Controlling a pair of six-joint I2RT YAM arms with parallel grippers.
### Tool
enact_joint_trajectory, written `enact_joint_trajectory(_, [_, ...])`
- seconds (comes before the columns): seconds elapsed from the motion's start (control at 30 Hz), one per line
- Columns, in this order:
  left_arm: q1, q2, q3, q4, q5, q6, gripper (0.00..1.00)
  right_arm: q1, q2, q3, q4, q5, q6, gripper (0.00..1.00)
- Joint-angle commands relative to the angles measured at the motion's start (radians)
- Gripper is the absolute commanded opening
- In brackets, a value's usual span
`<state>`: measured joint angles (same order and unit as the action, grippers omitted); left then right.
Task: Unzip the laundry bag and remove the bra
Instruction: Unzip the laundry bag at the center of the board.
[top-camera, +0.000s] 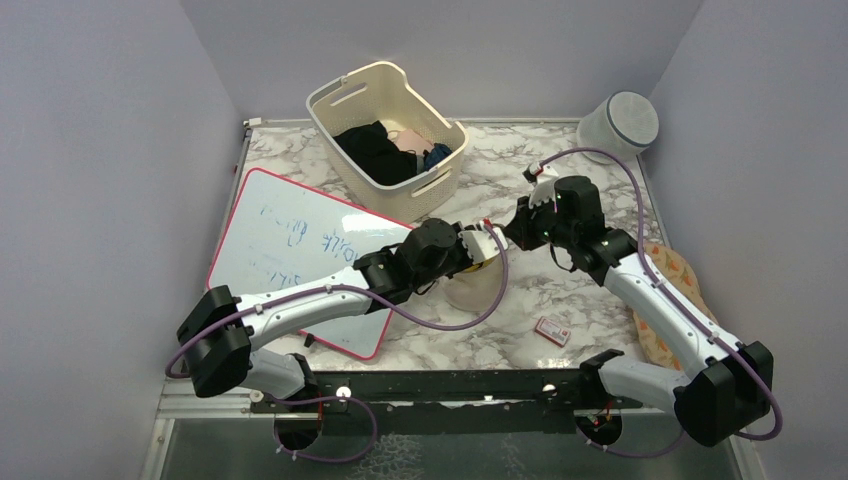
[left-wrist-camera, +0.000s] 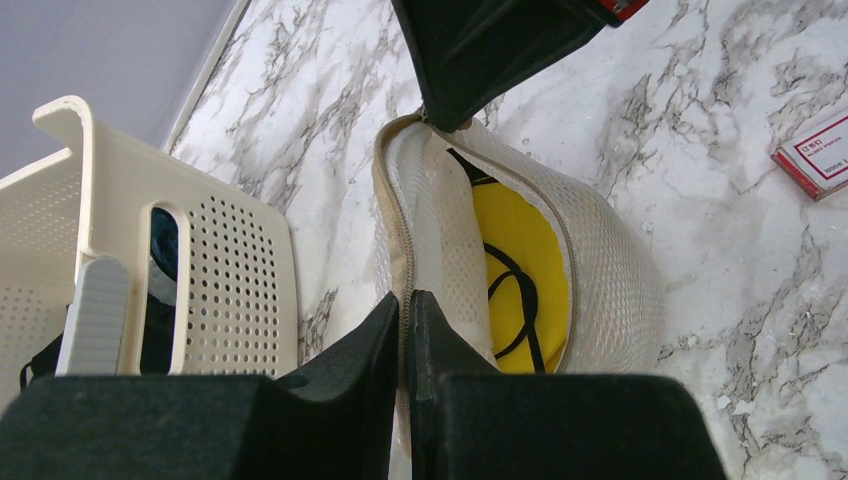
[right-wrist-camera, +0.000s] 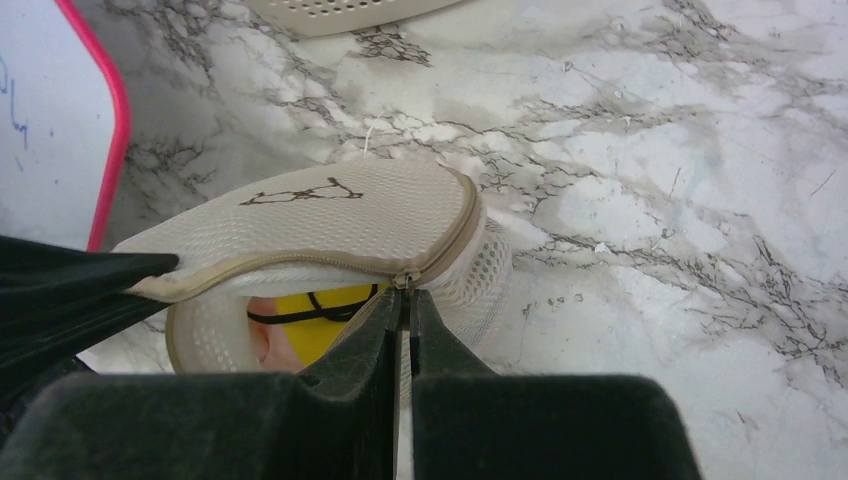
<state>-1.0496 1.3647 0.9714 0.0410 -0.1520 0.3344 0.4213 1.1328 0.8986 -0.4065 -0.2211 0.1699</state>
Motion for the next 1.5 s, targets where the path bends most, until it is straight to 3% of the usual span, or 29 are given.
enact_joint_trajectory(0.0, [-0.007,0.04,0.05,-0.021,-0.047,-0.019,0.12,-0.004,-0.052,-0.004,-0.009,-0.106,-0.039,0.01])
enact_joint_trajectory(0.07, [-0.007,0.047,0.055,-0.027,-0.058,-0.021,0.33,-0.004,-0.058,-0.003,-0.013,-0.122,-0.044,0.01])
enact_joint_trajectory(0.13, [-0.007,0.046,0.051,-0.026,-0.053,-0.022,0.47,-0.005,-0.05,0.007,-0.023,-0.157,-0.063,0.01])
enact_joint_trajectory(0.3, [-0.007,0.056,0.051,-0.026,-0.054,-0.023,0.54,-0.003,-0.032,0.02,-0.022,-0.225,-0.067,0.01])
enact_joint_trajectory(0.67, [-0.007,0.089,0.07,-0.029,-0.035,-0.045,0.46,0.0,-0.03,-0.005,-0.011,-0.339,-0.054,0.01])
enact_joint_trajectory(0.7, [-0.007,0.091,0.073,-0.031,-0.032,-0.045,0.4,0.002,-0.03,-0.008,-0.011,-0.351,-0.055,0.01])
enact_joint_trajectory(0.8, [-0.007,0.093,0.083,-0.041,-0.019,-0.049,0.1,0.004,-0.029,-0.009,-0.017,-0.36,-0.062,0.01])
enact_joint_trajectory(0.87, [-0.007,0.089,0.082,-0.041,-0.021,-0.052,0.01,0.005,-0.033,-0.013,-0.013,-0.341,-0.061,0.01])
enact_joint_trajectory(1.1, [-0.007,0.028,0.05,-0.01,-0.018,-0.045,0.0,-0.001,0.023,0.031,-0.072,0.002,-0.013,0.01])
enact_joint_trajectory(1.47, [-0.008,-0.037,0.002,0.049,0.003,-0.043,0.0,-0.038,0.119,0.067,-0.025,-0.011,0.001,0.01])
